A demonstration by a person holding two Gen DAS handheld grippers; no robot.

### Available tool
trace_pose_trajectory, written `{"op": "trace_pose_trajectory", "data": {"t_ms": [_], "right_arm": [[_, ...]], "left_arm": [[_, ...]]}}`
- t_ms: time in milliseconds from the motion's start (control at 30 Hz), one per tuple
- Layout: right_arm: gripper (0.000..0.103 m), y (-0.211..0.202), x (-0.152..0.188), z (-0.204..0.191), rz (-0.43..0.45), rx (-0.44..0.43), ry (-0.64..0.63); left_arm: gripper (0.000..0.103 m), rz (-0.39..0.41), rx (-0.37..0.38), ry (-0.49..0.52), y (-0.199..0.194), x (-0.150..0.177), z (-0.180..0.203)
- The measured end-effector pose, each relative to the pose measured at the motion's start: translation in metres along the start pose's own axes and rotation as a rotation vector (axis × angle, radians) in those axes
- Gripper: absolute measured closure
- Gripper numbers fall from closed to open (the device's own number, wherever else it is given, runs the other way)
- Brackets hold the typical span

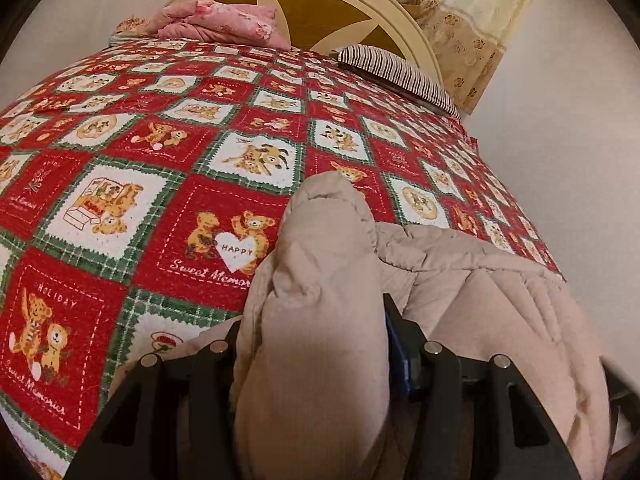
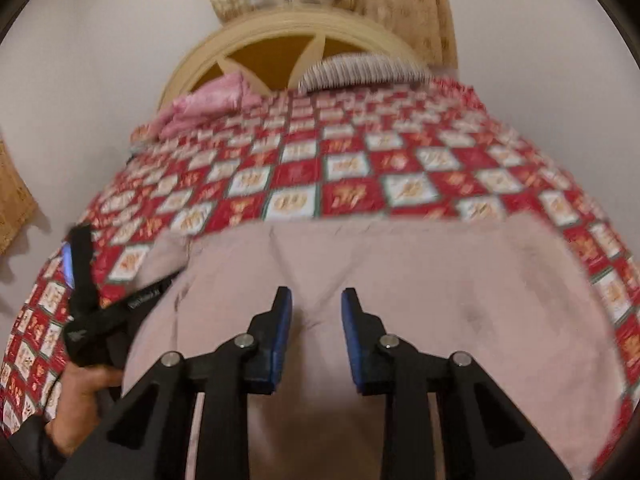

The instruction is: Fold large clothes

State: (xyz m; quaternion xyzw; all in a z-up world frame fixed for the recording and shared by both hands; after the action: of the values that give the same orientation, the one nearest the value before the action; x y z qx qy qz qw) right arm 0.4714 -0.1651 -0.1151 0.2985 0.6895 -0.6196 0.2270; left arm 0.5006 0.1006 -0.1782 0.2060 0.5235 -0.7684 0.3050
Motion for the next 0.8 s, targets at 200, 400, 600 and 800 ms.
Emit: {"op": "trace_pose_trajectory", "data": {"t_ms": [200,400,600,800], "right_arm": [[0.086,0.027,0.026,0.011,0.039,-0.002,-0.015],[0.088,0.039,0.025,0.014,-0.004,-0.024,0.001],[0.090,0.043,0.026,0.016,-0.017,-0.030,0.012],[0.090,0.043,0.027,0.015,-0.015,-0.022,0.006]], "left_arm": [[0.049,0.001,0.020,-0.016,0.000,0.000,-0.002],[0.049,-0.005,0.061,-0.048,-0.002,-0.001,-0.004],[0.049,-0.103,0.152,-0.064,-0.035,-0.012,-0.013],[0.049,-0.008,0.207,-0.046,-0.135,0.017,-0.037]]}}
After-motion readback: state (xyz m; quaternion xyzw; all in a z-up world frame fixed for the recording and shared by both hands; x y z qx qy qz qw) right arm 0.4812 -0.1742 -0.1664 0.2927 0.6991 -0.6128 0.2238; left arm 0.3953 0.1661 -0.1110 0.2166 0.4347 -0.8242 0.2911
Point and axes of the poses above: each gripper's, at about its wrist camera, not at the fingertips, and y roughly the way its jaws point, z to its right, x to its underside, the point moved 3 cm from there along y, roughly the way its jaws point
